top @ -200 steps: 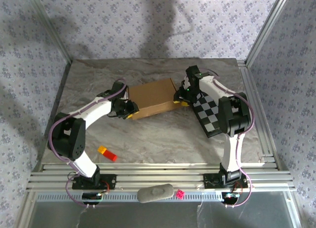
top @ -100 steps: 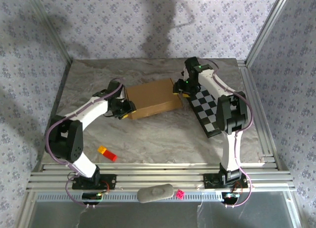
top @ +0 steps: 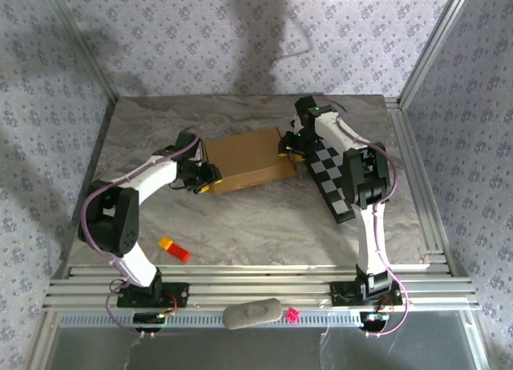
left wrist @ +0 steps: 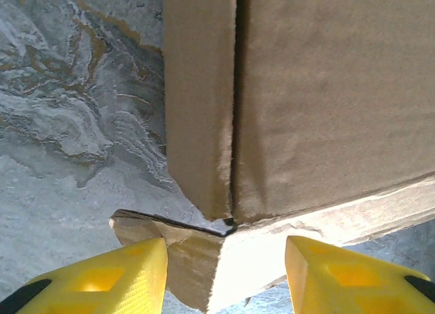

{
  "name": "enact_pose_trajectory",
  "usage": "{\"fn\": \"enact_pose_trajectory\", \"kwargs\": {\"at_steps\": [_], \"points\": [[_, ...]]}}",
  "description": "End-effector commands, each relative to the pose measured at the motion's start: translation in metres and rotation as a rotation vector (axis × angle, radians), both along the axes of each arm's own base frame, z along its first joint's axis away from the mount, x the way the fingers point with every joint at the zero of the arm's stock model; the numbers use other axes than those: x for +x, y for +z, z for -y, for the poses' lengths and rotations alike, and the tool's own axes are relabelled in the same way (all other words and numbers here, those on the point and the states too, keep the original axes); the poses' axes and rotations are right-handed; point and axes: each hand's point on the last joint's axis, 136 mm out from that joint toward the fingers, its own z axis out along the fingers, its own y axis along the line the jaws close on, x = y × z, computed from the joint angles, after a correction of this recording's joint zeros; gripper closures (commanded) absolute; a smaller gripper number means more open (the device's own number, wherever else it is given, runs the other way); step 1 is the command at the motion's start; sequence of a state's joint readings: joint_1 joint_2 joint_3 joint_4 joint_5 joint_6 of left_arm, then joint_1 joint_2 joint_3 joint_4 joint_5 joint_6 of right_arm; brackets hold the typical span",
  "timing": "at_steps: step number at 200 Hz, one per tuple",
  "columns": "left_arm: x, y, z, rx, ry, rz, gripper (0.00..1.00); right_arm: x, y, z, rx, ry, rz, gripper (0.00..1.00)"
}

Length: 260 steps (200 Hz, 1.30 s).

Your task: Fold the paper box

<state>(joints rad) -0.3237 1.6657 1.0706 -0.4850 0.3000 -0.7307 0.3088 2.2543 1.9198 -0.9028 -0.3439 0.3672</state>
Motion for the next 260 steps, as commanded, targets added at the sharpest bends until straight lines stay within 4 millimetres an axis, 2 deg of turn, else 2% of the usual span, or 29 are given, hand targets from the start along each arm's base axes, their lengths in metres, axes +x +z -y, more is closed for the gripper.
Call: {"fn": "enact_pose_trajectory", "kwargs": {"at_steps": [1,60,117,196,260], "points": [[0.010,0.008,0.013,-0.033,-0.025,0.031,0.52,-0.010,-0.002,-0.004,0.005,0.006,-0.044,0.47],[0.015,0.015,0.022,-0.066,-0.016,0.042,0.55,-0.011,-0.002,-0.003,0.010,-0.003,-0.057,0.48],[0.017,0.020,0.023,-0.077,-0.006,0.044,0.62,-0.011,-0.001,-0.003,0.012,-0.008,-0.067,0.49],[0.010,-0.004,0.009,0.028,-0.055,0.013,0.64,-0.014,-0.005,0.000,0.000,-0.001,-0.077,0.50],[0.018,-0.002,0.014,0.053,-0.107,0.090,0.72,-0.012,-0.006,0.001,0.003,-0.004,-0.080,0.50]]}}
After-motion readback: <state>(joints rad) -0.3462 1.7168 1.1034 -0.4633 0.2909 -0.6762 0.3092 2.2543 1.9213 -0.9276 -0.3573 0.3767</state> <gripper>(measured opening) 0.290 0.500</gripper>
